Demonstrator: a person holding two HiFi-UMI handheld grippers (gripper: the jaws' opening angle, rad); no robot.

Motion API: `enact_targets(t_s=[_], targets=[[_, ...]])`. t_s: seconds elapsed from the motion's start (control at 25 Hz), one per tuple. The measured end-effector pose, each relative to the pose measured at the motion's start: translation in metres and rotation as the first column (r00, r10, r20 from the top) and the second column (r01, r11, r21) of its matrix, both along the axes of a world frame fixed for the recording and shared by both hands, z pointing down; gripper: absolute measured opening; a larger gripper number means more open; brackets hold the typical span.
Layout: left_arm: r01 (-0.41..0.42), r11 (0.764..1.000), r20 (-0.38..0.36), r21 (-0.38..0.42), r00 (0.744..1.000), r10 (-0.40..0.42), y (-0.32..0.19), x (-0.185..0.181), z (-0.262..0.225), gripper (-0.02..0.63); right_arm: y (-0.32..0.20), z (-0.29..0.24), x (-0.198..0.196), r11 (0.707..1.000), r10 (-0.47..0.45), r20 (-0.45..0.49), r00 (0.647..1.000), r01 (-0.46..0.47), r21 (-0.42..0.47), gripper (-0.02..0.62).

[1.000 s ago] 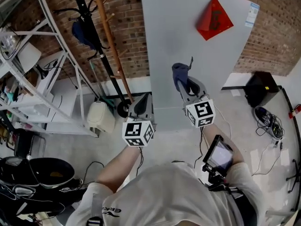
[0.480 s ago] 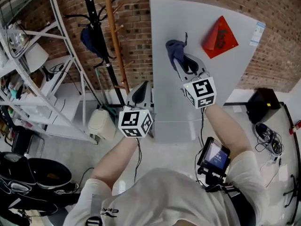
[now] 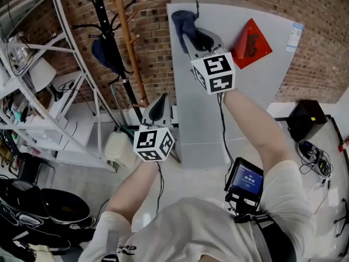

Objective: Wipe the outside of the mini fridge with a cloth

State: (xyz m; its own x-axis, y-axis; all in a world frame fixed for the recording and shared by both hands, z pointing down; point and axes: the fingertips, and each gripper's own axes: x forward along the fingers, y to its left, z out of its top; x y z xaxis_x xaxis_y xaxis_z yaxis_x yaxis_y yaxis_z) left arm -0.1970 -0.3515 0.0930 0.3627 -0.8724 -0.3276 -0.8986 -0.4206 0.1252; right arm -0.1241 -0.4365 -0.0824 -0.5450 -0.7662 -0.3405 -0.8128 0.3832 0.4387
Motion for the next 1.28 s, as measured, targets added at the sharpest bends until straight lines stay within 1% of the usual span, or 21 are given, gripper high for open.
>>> enact_targets(t_s=[0.12, 0.28, 0.44, 0.56, 0.72, 0.92, 1.12, 1.28], targets=[[0.006, 1.0, -0.005, -0.002, 1.0, -0.007, 0.001, -0.003, 0.0, 0.003, -0.01, -0.006, -0.009, 0.999, 0.033, -0.006, 0.999, -0.033, -0.013, 0.086], [0.017, 1.0, -0.008, 0.009, 1.0, -0.017, -0.004, -0.003, -0.006, 0.003, -0.017, -0.008, -0.008, 0.998, 0.053, -0.014, 0.998, -0.053, -0.026, 0.086], [0.015, 1.0, -0.015, 0.024, 1.0, -0.015, -0.013, 0.002, -0.022, 0.004, -0.016, -0.008, 0.001, 0.997, 0.064, -0.022, 0.998, -0.065, -0.044, 0.086], [-0.008, 0.999, -0.013, 0.045, 1.0, 0.009, -0.018, 0.014, -0.038, 0.003, -0.014, -0.011, 0.018, 0.995, 0.089, -0.014, 0.996, -0.089, -0.047, 0.086], [-0.06, 0.996, -0.009, 0.065, 0.998, 0.061, -0.023, 0.043, -0.055, 0.004, -0.014, -0.021, 0.058, 0.989, 0.138, 0.016, 0.99, -0.137, -0.055, 0.086], [-0.132, 0.99, -0.014, 0.049, 0.991, 0.132, -0.032, 0.088, -0.057, 0.003, -0.016, -0.028, 0.123, 0.975, 0.214, 0.05, 0.976, -0.21, -0.075, 0.086], [-0.205, 0.978, 0.0, 0.04, 0.979, 0.206, -0.036, 0.137, -0.059, 0.004, -0.011, -0.032, 0.191, 0.961, 0.266, 0.116, 0.957, -0.254, -0.108, 0.086], [-0.253, 0.967, 0.002, 0.035, 0.967, 0.254, -0.039, 0.172, -0.061, 0.005, -0.011, -0.031, 0.238, 0.944, 0.321, 0.133, 0.938, -0.305, -0.127, 0.084]])
